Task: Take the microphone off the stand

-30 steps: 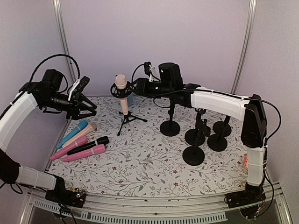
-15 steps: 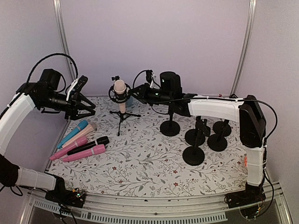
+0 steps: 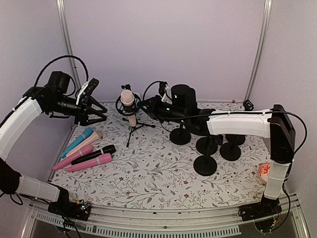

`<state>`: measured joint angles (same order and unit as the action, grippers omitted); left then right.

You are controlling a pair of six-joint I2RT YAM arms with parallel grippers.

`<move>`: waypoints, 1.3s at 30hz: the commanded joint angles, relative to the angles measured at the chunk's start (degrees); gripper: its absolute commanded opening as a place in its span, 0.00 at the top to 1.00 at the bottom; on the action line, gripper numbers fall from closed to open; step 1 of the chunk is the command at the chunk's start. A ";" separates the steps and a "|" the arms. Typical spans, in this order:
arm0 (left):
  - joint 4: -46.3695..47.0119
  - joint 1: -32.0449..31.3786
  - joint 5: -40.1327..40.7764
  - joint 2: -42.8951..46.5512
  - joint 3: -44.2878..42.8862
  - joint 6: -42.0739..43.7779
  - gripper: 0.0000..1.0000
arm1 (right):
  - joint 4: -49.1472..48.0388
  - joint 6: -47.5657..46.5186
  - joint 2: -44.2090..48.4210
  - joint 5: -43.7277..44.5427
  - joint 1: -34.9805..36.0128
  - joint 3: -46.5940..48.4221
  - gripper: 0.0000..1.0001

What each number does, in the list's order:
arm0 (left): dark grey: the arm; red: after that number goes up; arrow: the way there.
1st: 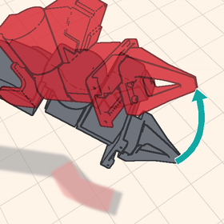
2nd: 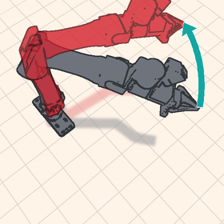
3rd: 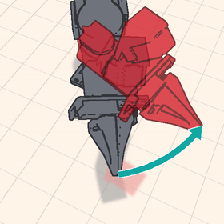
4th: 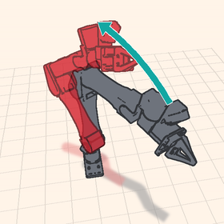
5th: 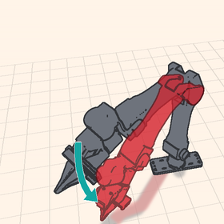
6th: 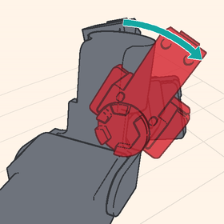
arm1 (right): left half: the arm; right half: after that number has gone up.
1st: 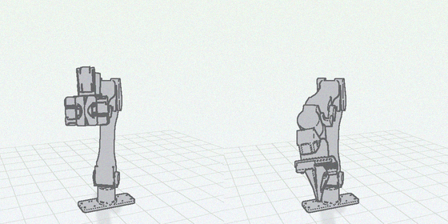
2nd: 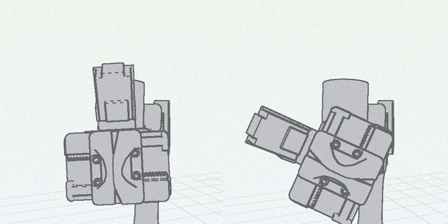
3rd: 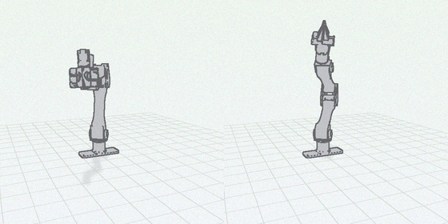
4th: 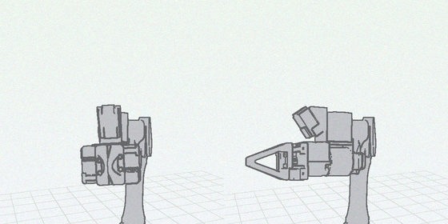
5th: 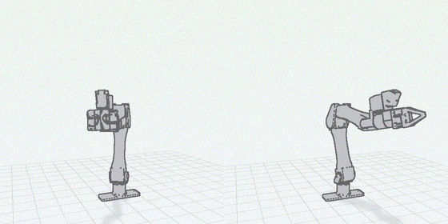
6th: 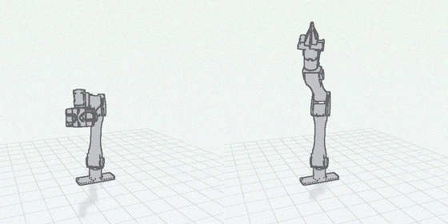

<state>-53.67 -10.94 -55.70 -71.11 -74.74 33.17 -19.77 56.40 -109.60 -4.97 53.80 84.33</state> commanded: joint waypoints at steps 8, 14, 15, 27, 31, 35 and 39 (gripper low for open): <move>5.55 -5.49 1.87 -0.80 -2.67 -2.38 0.41 | -4.24 5.43 9.05 9.17 2.55 -1.63 1.00; 7.88 -7.83 3.67 -0.12 -3.38 -2.97 0.24 | -2.23 9.71 9.90 8.03 3.17 -3.39 1.00; 8.59 -8.39 4.31 -0.35 -3.66 -3.11 0.23 | -2.35 10.69 9.93 7.67 3.25 -4.05 1.00; 14.02 -11.79 8.93 -6.20 -10.72 -5.75 0.22 | -3.13 16.26 11.85 10.08 6.83 -8.82 1.00; 13.76 -13.23 9.02 -8.97 -13.17 -5.48 0.22 | -2.88 15.92 12.44 12.15 8.02 -8.79 1.00; 13.64 -14.46 8.79 -10.71 -14.17 -5.10 0.22 | -2.17 15.35 11.71 11.92 8.23 -8.09 1.00; 12.34 -15.43 8.17 -11.77 -13.98 -3.71 0.22 | -2.04 15.17 11.35 12.08 8.47 -8.21 1.00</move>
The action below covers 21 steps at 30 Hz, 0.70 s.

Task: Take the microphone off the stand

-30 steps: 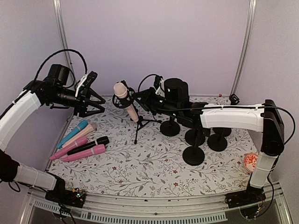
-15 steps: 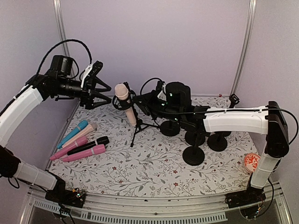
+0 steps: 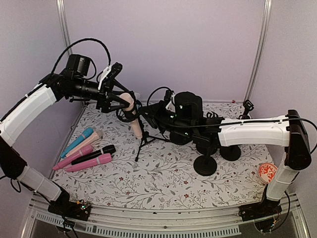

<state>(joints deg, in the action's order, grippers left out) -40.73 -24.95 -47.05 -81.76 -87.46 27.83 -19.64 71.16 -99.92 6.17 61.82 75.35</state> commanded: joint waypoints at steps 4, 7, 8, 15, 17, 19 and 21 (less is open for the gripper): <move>-2.06 -2.00 -1.02 -1.80 -0.88 2.92 0.24 | -1.66 -0.54 1.90 2.37 0.45 0.24 1.00; -2.23 -2.36 -1.59 -2.12 -1.38 3.20 0.35 | -1.62 -0.84 1.85 3.19 0.44 -0.26 1.00; -2.25 -2.32 -1.64 -2.36 -1.88 3.19 0.41 | -1.63 -0.84 1.71 3.18 0.47 -0.28 1.00; -4.32 -2.38 -2.73 -3.61 -4.76 3.83 0.80 | -1.61 -1.01 1.58 4.05 0.49 -1.15 1.00; -5.18 -2.38 -2.78 -3.45 -5.79 4.12 0.89 | -1.56 -0.94 1.79 4.53 0.43 -1.66 1.00; -6.14 -2.38 -3.06 -3.12 -7.34 4.11 0.97 | -1.44 -1.05 1.70 4.83 0.47 -1.85 1.00; -7.54 -2.38 -3.77 -2.84 -10.06 4.46 0.98 | -1.23 -1.34 1.45 4.95 0.40 -1.87 1.00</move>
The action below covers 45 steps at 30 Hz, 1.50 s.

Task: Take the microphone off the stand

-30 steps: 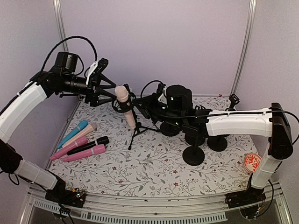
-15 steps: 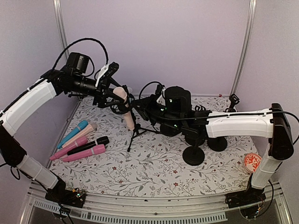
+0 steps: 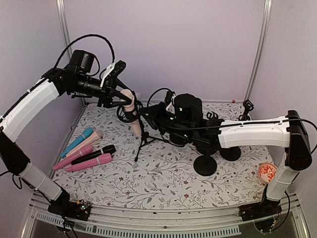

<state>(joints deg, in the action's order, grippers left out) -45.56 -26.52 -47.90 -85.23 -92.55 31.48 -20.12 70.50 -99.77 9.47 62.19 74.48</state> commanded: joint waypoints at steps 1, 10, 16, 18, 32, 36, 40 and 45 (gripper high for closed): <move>-3.92 -0.81 -3.37 0.62 -6.65 1.30 0.98 | -0.53 -0.87 1.18 1.72 -0.01 -1.00 1.00; -9.33 -0.64 -0.06 3.37 -19.58 4.96 0.99 | 1.95 -2.35 1.64 2.37 -0.76 -1.62 1.00; -9.25 0.42 2.46 7.98 -22.22 4.94 0.98 | 2.92 -2.94 2.73 3.39 -1.33 -2.74 1.00; -8.99 0.70 2.89 10.01 -22.65 4.39 0.98 | 3.27 -3.08 2.82 3.44 -1.42 -2.78 1.00; -7.00 10.91 26.65 20.48 0.88 9.32 1.00 | 3.51 -10.57 5.35 4.52 -1.66 -0.90 0.56; -4.87 13.77 27.90 21.44 11.67 12.38 1.00 | 3.56 -13.55 6.73 4.42 -1.64 -1.18 0.46; -1.80 14.47 21.60 24.81 19.81 14.22 1.00 | 3.79 -15.86 8.88 4.73 -1.64 -2.73 0.36; -7.44 13.41 14.11 23.46 21.68 17.12 1.00 | 5.34 -18.07 12.72 7.46 -1.65 -6.99 0.34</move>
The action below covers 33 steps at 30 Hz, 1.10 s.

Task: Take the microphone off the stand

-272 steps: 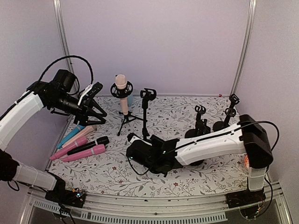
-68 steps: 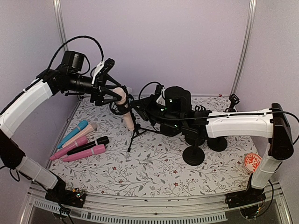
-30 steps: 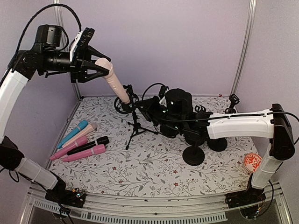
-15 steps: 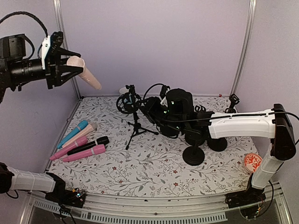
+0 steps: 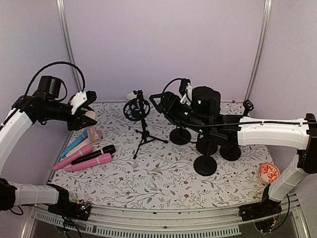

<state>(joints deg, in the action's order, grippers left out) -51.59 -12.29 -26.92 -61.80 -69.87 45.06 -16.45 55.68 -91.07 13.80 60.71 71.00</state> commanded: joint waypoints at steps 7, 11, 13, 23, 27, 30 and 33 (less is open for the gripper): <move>-18.19 -8.58 -4.58 -11.54 -3.98 2.45 1.00 | 4.51 -2.57 7.55 5.73 -0.35 -8.82 0.33; -19.63 -13.34 -1.05 -12.51 -1.49 0.62 1.00 | 6.37 -1.69 7.96 6.14 -0.46 -9.96 0.33; -20.64 -14.21 -2.20 -12.51 -0.53 0.73 1.00 | 6.83 -1.48 7.95 6.16 -0.57 -10.42 0.33; -8.67 -16.08 2.23 -12.98 13.37 -3.47 1.00 | 7.32 -1.06 5.15 4.80 -1.22 -9.80 0.32; -0.22 -16.18 11.41 -13.78 20.75 -5.11 1.00 | 6.68 0.58 2.63 1.04 -2.28 -9.73 0.35; 4.25 -16.10 16.11 -14.34 24.90 -5.67 0.98 | 5.54 1.73 -0.38 -2.72 -3.02 -9.18 0.37; 7.25 -16.09 17.23 -14.32 26.87 -6.30 0.94 | 4.60 2.38 -4.79 -6.08 -3.83 -7.43 0.39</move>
<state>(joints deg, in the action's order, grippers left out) -53.19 -27.88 -14.09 -76.01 -45.23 40.01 -10.20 56.38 -90.89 13.50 58.00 61.21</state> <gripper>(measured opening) 0.477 0.623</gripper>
